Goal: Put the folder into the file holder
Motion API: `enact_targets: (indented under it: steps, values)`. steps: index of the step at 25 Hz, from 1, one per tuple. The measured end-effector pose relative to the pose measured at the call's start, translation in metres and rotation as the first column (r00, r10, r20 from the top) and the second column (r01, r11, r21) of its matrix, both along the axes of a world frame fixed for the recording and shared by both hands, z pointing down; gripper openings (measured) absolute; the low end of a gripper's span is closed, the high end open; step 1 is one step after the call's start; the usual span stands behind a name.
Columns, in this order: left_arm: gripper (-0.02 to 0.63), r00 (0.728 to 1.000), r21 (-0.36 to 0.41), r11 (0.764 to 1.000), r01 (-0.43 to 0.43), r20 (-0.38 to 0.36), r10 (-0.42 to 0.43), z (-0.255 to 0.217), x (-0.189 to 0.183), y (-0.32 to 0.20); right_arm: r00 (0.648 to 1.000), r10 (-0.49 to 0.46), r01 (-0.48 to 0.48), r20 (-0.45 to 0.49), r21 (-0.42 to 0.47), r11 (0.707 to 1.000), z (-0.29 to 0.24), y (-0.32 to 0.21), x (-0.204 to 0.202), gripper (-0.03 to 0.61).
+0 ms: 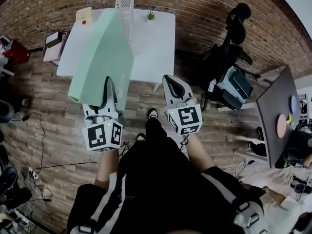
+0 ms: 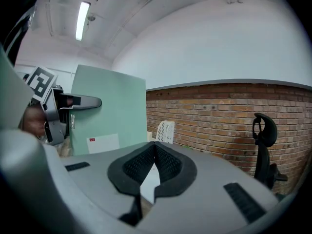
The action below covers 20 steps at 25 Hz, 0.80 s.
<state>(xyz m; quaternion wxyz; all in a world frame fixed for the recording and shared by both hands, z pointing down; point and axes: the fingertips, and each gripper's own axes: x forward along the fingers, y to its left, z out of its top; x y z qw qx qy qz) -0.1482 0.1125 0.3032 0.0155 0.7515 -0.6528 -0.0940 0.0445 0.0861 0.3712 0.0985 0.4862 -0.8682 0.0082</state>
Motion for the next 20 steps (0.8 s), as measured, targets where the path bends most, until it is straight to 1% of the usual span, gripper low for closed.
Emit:
enact_targets:
  steps: [3,8,11,13,15,20]
  values:
    - [0.158,1.000,0.006,1.000,0.026,0.010,-0.026,-0.004,-0.001,-0.024,1.000,-0.017,0.017,0.019,0.003,1.000,-0.001,-0.028,-0.001,0.008]
    - [0.158,0.999,0.005,0.999,0.038,0.013,-0.039,-0.010,0.006,-0.061,0.999,-0.034,0.034,0.034,0.002,0.999,-0.003,-0.074,0.004,0.008]
    - [0.158,0.998,-0.013,0.998,0.057,0.021,-0.056,-0.014,0.007,-0.085,0.997,-0.047,0.048,0.053,-0.011,0.999,-0.002,-0.101,0.004,0.008]
    - [0.158,0.998,-0.020,0.998,0.056,0.008,-0.056,-0.016,0.007,-0.101,0.996,-0.055,0.056,0.063,-0.021,0.998,-0.001,-0.117,0.003,0.008]
    - [0.158,0.998,-0.012,0.998,0.065,0.002,-0.065,-0.019,0.006,-0.113,0.995,-0.067,0.069,0.071,-0.028,0.997,0.002,-0.131,0.002,0.008]
    - [0.158,0.994,0.008,0.994,0.111,0.025,-0.111,-0.027,0.007,-0.136,0.991,-0.089,0.094,0.103,-0.039,0.995,0.009,-0.169,0.008,0.008]
